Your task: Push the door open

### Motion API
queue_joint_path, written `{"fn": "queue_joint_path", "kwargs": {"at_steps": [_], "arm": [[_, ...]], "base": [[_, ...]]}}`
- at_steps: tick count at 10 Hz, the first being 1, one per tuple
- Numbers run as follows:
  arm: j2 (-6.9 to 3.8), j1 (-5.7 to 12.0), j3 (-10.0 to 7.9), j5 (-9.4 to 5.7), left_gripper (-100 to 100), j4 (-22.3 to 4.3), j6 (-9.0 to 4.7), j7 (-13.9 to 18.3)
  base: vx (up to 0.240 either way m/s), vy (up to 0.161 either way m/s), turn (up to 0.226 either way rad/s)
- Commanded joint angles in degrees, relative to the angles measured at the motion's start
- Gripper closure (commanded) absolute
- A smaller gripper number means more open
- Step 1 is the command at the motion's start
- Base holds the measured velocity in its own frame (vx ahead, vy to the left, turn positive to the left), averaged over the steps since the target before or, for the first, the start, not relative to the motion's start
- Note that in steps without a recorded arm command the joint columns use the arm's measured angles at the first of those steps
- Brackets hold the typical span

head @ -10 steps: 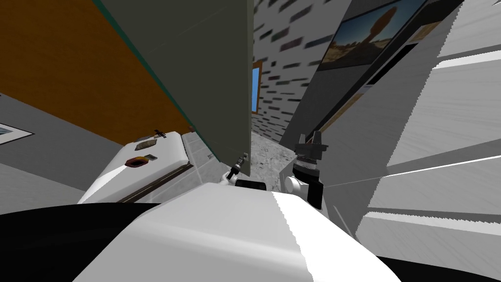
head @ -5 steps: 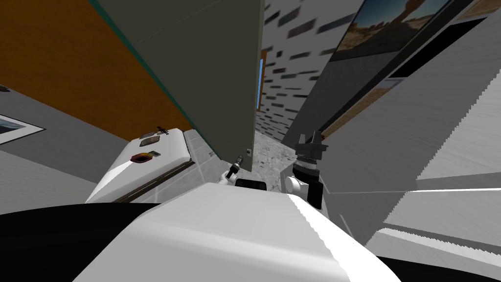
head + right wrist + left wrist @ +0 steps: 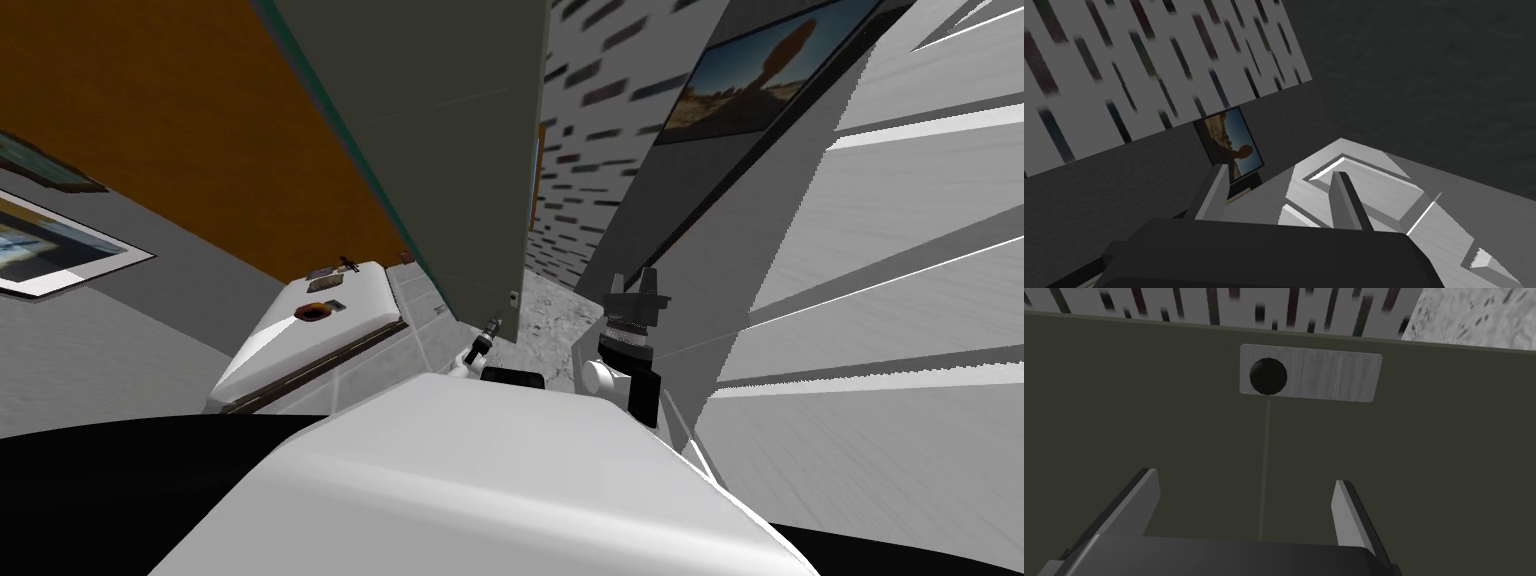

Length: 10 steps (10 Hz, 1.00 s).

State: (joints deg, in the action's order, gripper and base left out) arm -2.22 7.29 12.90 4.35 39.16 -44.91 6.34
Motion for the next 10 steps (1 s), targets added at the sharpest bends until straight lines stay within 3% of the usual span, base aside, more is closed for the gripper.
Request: {"fn": "queue_joint_path", "kwargs": {"at_steps": [1,2,6,10], "arm": [[0.0,0.0,0.0,0.0,-100,0.0,0.0,0.0],[-0.52,-0.08,-0.18,-0.08,-100,-0.1,-0.13,-0.1],[-0.84,-0.06,-0.59,-0.25,-100,-0.4,-0.59,-0.5],[-0.12,-0.04,-1.11,-0.47,-100,-0.8,-1.17,-0.9]], "base": [[-0.106,0.009,0.004],[0.102,-0.029,-0.04],[0.189,-0.071,-0.02],[0.217,-0.058,-0.027]]}}
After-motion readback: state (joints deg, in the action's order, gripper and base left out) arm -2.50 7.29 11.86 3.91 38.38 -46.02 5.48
